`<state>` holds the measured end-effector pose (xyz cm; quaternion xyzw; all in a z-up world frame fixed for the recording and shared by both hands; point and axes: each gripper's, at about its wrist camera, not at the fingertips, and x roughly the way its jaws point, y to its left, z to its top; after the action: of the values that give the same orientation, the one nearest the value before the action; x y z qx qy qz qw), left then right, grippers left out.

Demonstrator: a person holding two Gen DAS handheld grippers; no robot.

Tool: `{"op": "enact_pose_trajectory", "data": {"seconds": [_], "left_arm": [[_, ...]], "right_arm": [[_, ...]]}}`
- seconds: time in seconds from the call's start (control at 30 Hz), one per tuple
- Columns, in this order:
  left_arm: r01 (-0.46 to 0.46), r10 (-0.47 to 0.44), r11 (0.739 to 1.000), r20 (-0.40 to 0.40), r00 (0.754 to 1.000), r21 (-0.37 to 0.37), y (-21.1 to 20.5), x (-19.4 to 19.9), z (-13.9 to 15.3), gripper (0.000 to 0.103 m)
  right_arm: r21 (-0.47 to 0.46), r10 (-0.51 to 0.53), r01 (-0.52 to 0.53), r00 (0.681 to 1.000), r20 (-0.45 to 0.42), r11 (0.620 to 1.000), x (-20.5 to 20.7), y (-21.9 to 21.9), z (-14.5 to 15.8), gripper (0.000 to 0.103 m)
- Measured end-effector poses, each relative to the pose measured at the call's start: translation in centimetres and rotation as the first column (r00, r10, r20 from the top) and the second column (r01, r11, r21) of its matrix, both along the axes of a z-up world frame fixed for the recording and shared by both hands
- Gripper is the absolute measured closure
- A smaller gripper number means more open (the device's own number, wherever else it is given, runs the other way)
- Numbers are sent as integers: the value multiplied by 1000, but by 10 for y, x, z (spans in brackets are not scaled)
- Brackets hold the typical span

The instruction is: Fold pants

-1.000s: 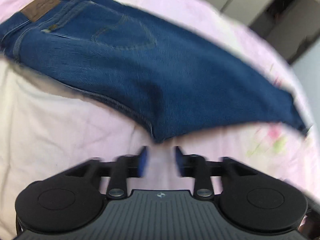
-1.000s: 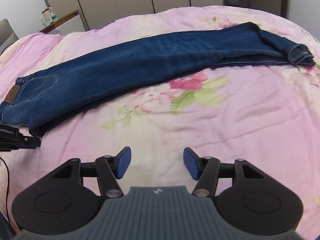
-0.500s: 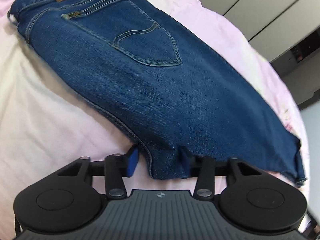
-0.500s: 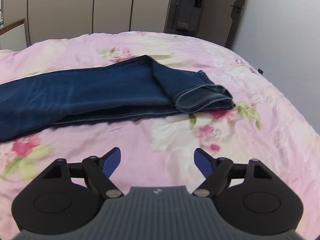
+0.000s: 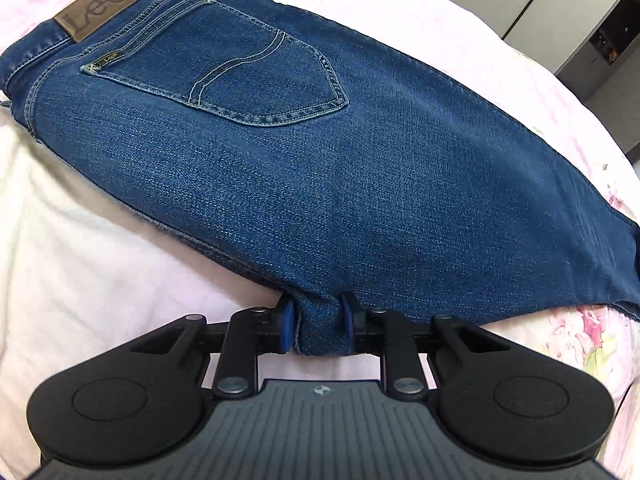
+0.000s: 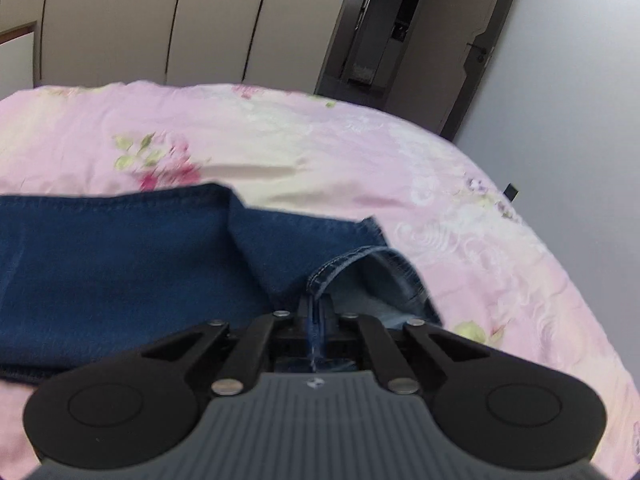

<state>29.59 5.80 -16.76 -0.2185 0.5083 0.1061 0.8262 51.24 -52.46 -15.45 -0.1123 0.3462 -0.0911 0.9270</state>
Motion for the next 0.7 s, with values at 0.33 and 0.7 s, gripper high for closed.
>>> {"op": "enact_pose_trajectory", "data": {"seconds": [0.33,0.7], "left_arm": [[-2,2,1000,-1,1000,11,-2,0,0,77],[9,-9,1000,19,1000,11,-3,-4,2,77]], "right_arm": [[-179,-179,201,975,133,963,90,-51,59,103],[212,-245,259,965,-91,942,30,-102,-7,87]]}}
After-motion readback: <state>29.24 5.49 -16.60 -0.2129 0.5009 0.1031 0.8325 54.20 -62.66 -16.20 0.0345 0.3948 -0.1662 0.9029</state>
